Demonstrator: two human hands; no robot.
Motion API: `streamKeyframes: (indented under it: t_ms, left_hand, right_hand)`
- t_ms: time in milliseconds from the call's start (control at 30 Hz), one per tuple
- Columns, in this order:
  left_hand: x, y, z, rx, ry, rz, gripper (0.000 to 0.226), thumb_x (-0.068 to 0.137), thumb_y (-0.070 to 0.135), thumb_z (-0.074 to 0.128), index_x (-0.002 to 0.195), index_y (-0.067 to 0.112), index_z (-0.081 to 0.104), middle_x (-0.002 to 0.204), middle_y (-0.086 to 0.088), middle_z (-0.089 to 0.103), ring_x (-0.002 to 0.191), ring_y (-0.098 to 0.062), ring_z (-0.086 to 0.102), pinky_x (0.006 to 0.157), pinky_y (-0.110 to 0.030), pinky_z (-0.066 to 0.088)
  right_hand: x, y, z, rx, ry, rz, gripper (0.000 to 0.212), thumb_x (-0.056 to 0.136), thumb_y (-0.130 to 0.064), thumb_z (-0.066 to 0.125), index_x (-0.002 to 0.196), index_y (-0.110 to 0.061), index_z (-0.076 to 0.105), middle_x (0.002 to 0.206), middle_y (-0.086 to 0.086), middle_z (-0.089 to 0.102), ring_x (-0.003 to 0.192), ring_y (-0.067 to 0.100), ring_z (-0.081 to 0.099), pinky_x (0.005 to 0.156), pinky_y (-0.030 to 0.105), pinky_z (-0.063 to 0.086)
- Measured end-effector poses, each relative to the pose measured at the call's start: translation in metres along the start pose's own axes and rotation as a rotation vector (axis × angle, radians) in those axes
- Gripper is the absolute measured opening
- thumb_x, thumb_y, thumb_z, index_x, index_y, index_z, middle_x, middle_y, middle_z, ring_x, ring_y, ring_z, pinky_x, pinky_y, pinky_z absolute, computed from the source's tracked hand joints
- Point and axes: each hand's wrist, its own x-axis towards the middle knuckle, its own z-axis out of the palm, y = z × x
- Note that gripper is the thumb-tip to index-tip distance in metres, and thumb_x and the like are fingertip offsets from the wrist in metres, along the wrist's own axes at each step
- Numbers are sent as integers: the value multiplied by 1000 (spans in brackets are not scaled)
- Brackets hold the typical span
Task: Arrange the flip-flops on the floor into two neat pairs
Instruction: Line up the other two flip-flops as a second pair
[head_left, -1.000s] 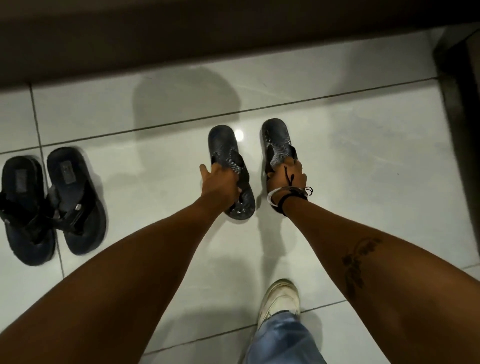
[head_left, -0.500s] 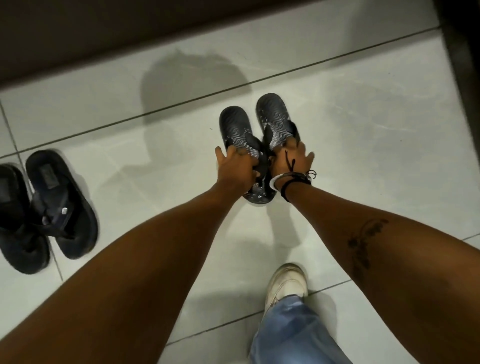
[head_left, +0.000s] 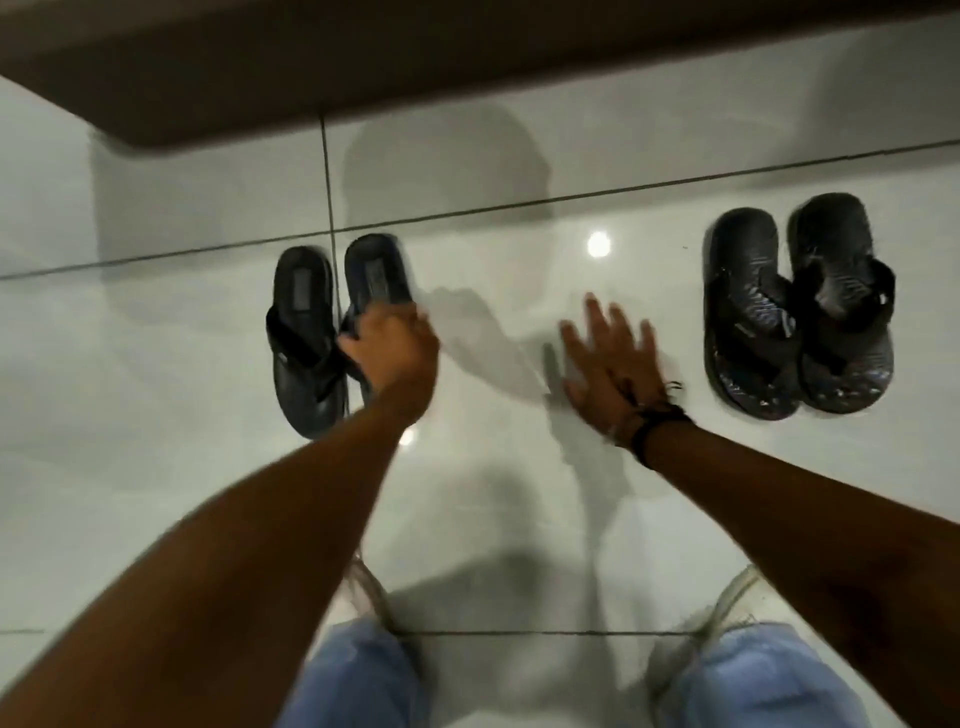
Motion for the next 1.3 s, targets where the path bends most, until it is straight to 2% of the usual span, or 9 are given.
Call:
streamKeyframes:
  t_ms: [67, 167, 267, 367, 467, 600, 833, 1033, 1300]
  left_hand:
    - [26, -37, -13, 39, -26, -109, 33, 90, 35, 53, 113, 17, 67, 124, -14, 58, 120, -35, 50, 109, -58, 22]
    - [52, -75, -25, 79, -192, -193, 33, 86, 37, 60, 108, 13, 63, 122, -15, 60, 123, -36, 49, 114, -62, 18]
    - [63, -82, -19, 79, -302, -172, 20, 86, 37, 63, 90, 18, 59, 103, -11, 66, 117, -34, 55, 116, -61, 13]
    - [70, -86, -10, 126, -269, -156, 11, 88, 30, 60, 84, 20, 59, 93, -8, 69, 105, -33, 62, 113, -58, 17]
    - [73, -92, -4, 126, -242, -154, 6, 88, 25, 58, 88, 19, 61, 94, -9, 71, 98, -33, 65, 110, -55, 22]
    - [81, -96, -4, 101, -220, -128, 12, 88, 24, 61, 82, 20, 51, 81, -6, 64, 93, -32, 66, 111, -54, 22]
    - [94, -101, -13, 54, -231, -112, 16, 88, 25, 63, 82, 18, 49, 77, -6, 57, 93, -32, 65, 112, -52, 23]
    - [93, -105, -10, 19, -218, -79, 14, 87, 25, 65, 85, 17, 53, 80, -7, 57, 97, -33, 64, 114, -51, 24]
    - [97, -103, -5, 7, -219, -92, 20, 87, 26, 65, 101, 11, 62, 98, -14, 69, 103, -36, 62, 116, -52, 22]
  right_hand:
    - [22, -45, 5, -44, -59, -18, 74, 97, -49, 48, 157, -27, 12, 166, 10, -10, 152, 35, -3, 120, 59, 2]
    - [55, -103, 9, -94, -161, 59, 82, 96, -57, 47, 158, -26, 2, 164, 11, -18, 151, 38, -10, 120, 61, 2]
    - [74, -128, 12, -150, -317, 127, 92, 92, -62, 50, 157, -27, -4, 163, 12, -23, 150, 43, -14, 117, 67, 1]
    - [76, -135, 20, -108, -406, 183, 100, 89, -58, 58, 156, -30, -10, 161, 12, -29, 149, 43, -18, 116, 68, -2]
    - [70, -133, 26, -139, -399, 188, 101, 91, -48, 62, 156, -31, -13, 161, 11, -30, 150, 41, -17, 117, 67, 2]
    - [68, -129, 28, -144, -370, 179, 107, 86, -53, 68, 156, -32, -11, 162, 10, -26, 151, 39, -14, 119, 64, 5]
    - [69, -130, 24, -155, -376, 176, 103, 89, -49, 66, 156, -32, -9, 162, 11, -25, 151, 38, -12, 120, 61, 8]
    - [70, -128, 29, -152, -365, 169, 107, 87, -49, 69, 156, -32, -9, 162, 11, -24, 151, 38, -12, 121, 58, 10]
    - [76, -125, 36, -163, -364, 171, 110, 84, -49, 72, 156, -33, -8, 163, 11, -24, 151, 39, -12, 120, 59, 12]
